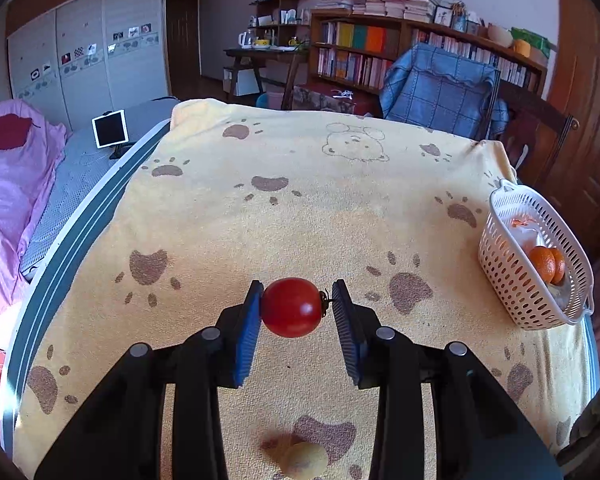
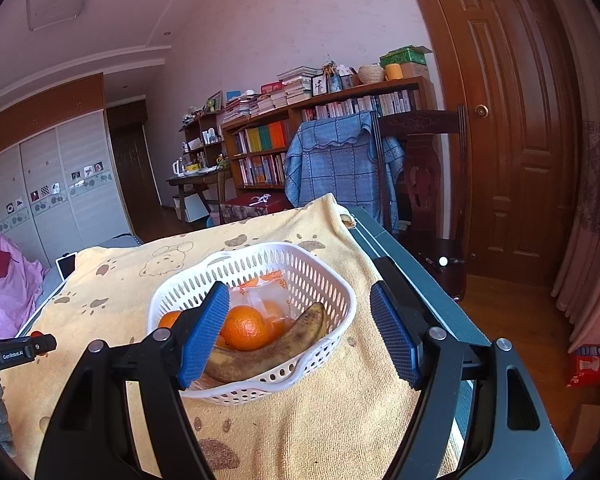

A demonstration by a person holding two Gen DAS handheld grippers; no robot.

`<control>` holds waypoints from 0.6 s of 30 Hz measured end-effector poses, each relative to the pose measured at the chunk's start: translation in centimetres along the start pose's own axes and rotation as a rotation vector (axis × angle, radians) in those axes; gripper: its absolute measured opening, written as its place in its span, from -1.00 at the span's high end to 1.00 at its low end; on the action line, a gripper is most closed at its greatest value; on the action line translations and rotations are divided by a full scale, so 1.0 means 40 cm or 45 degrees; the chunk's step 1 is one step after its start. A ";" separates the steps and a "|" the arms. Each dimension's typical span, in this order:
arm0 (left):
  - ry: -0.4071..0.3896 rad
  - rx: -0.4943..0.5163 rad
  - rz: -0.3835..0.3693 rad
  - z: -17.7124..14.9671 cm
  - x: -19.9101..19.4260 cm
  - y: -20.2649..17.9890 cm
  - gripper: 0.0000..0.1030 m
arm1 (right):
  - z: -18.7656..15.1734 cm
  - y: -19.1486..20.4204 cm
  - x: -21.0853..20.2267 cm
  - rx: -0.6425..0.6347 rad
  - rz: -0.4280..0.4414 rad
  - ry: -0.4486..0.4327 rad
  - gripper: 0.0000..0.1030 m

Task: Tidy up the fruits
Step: 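Lift the cherry tomato with the left gripper while the right gripper grasps the brown kiwi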

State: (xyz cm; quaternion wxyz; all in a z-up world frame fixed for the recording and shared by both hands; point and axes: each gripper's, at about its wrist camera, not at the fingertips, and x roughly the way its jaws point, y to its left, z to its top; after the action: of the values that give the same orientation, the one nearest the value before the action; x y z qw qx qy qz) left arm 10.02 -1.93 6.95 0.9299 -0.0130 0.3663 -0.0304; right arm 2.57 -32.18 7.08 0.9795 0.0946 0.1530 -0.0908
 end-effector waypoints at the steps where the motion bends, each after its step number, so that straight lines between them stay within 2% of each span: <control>1: -0.008 -0.015 0.011 -0.007 -0.006 0.015 0.31 | -0.002 0.007 0.000 -0.019 -0.002 -0.004 -0.45; 5: -0.031 -0.068 0.046 -0.037 -0.026 0.065 0.31 | -0.014 0.041 -0.002 -0.097 -0.006 -0.017 -0.45; 9: -0.049 -0.098 0.078 -0.069 -0.035 0.103 0.31 | -0.033 0.096 0.001 -0.197 0.055 0.039 -0.45; 11: -0.056 -0.115 0.088 -0.080 -0.038 0.120 0.31 | -0.043 0.137 -0.009 -0.261 0.124 0.070 -0.45; 14: -0.066 -0.133 0.112 -0.089 -0.039 0.141 0.31 | -0.064 0.211 -0.033 -0.355 0.284 0.140 -0.45; 18: -0.101 -0.146 0.164 -0.097 -0.042 0.158 0.31 | -0.107 0.308 -0.048 -0.417 0.520 0.298 -0.45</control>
State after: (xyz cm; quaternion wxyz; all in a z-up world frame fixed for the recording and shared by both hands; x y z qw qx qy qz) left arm 6.43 4.48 4.96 0.9414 -0.0438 0.3305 0.0511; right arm 2.11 -19.08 5.64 0.9554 -0.0261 0.2555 0.1457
